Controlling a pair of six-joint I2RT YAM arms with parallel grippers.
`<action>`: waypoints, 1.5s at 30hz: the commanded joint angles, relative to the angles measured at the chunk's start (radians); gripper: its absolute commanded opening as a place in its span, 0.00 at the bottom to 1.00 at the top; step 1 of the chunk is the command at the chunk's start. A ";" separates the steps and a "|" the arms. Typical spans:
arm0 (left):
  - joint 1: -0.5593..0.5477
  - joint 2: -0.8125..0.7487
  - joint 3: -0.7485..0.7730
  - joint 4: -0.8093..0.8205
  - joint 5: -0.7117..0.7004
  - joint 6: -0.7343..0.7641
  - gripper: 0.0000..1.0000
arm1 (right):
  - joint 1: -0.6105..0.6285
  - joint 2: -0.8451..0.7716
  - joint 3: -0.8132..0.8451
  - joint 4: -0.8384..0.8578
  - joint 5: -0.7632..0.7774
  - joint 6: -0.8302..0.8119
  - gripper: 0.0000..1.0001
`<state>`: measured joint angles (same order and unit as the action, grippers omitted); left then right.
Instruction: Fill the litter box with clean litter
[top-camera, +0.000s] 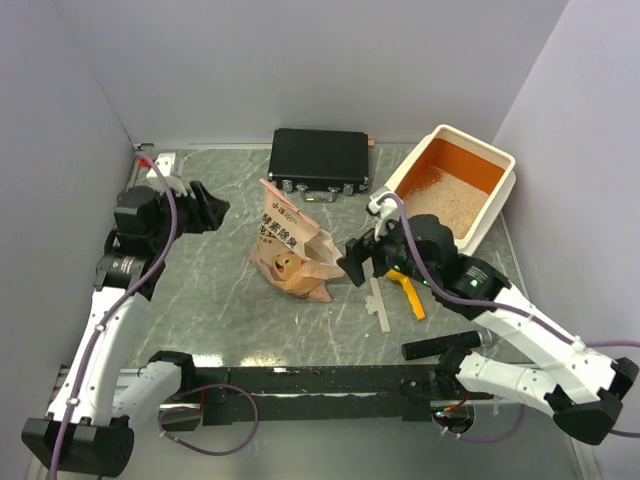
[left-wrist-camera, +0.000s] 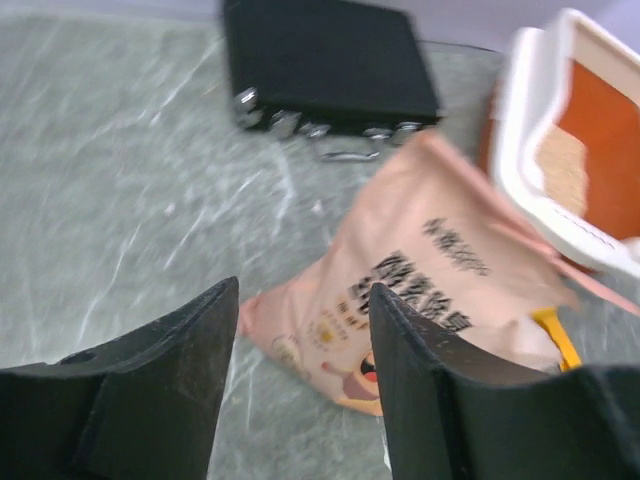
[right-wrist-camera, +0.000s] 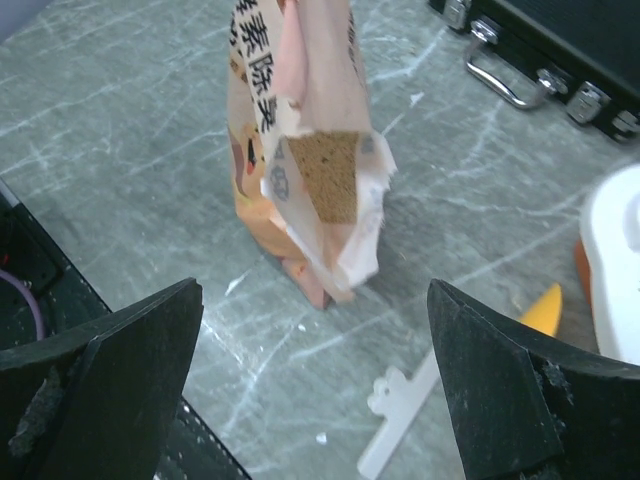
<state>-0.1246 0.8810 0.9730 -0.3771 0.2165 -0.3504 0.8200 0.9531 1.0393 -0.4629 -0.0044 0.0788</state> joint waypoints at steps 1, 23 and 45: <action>-0.006 0.065 0.108 0.070 0.286 0.134 0.62 | 0.002 -0.079 -0.016 -0.115 0.047 -0.001 1.00; -0.231 0.424 0.444 -0.193 0.465 1.062 0.72 | 0.010 -0.243 -0.277 -0.091 -0.172 0.133 1.00; -0.382 0.664 0.523 -0.279 0.199 1.216 0.01 | 0.090 -0.312 -0.367 -0.026 -0.213 0.159 1.00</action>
<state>-0.5018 1.5612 1.4471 -0.5751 0.4404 0.8604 0.8993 0.6533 0.6785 -0.5205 -0.2287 0.2199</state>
